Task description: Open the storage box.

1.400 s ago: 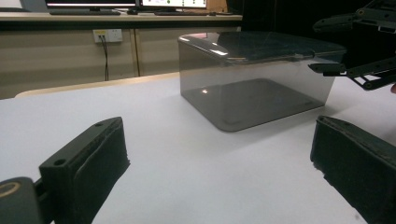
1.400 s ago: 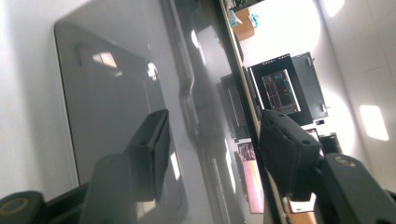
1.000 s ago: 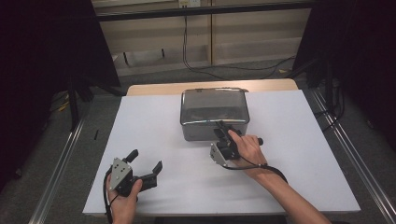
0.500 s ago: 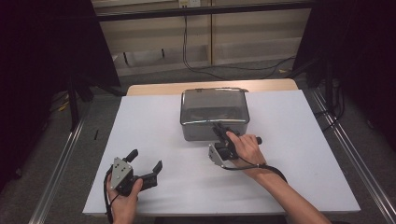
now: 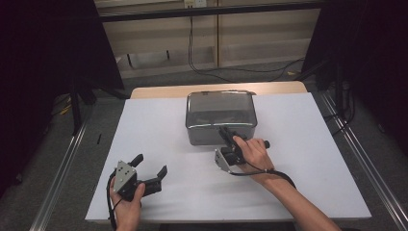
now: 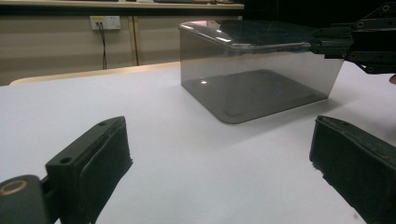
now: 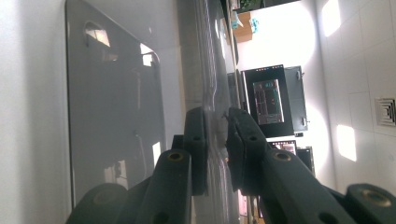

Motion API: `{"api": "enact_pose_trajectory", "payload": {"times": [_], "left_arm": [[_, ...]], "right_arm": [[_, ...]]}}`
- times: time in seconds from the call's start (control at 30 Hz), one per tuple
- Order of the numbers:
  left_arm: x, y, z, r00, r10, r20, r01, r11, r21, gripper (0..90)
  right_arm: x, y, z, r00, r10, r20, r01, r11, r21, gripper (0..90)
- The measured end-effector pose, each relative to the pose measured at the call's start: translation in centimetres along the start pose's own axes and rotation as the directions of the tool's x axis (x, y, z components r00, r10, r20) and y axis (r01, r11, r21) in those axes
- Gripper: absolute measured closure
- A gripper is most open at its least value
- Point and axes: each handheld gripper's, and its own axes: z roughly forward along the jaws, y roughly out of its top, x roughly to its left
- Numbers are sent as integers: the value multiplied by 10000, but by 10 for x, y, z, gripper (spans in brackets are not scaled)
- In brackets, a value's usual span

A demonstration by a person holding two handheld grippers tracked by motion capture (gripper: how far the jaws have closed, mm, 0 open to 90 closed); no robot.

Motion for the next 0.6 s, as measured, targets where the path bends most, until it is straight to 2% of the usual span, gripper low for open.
{"api": "enact_pose_trajectory", "payload": {"times": [0.1, 0.13, 0.2, 0.3, 0.43, 0.47, 0.53, 0.6], "left_arm": [[0, 1, 0, 10000, 69, 19, -69, 10000, 8, 49], [0, 1, 1, 9999, -54, 160, 53, 10000, 71, 55], [0, 2, 1, 9999, -32, 150, 29, 9997, 231, 81], [-1, 3, 3, 9994, 158, 300, -164, 9997, 199, 78], [0, 5, 7, 9980, 101, 621, -107, 9999, 86, 67], [0, 7, 8, 9964, 81, 840, -86, 9999, 52, 63], [-1, 8, 9, 9971, 33, 757, -36, 10000, 33, 55], [-2, 10, 11, 9963, -40, 853, 38, 10000, 21, 48]], "right_arm": [[-1, 0, 0, 10000, -2, 24, 2, 10000, -45, 786], [-1, 0, 0, 10000, -18, 37, 18, 10000, -54, 786], [-2, 0, 0, 10000, 9, 36, -9, 10000, -50, 786], [-2, 0, 0, 10000, 30, 33, -30, 10000, -74, 786], [-3, 0, 0, 10000, 67, 38, -67, 9999, -77, 788], [-4, 0, -1, 9999, 68, 118, -67, 9999, -76, 791], [-7, -1, -1, 9998, 111, 150, -110, 9999, -88, 790], [-7, -1, -1, 9998, 164, 150, -161, 9998, -146, 790]]}}
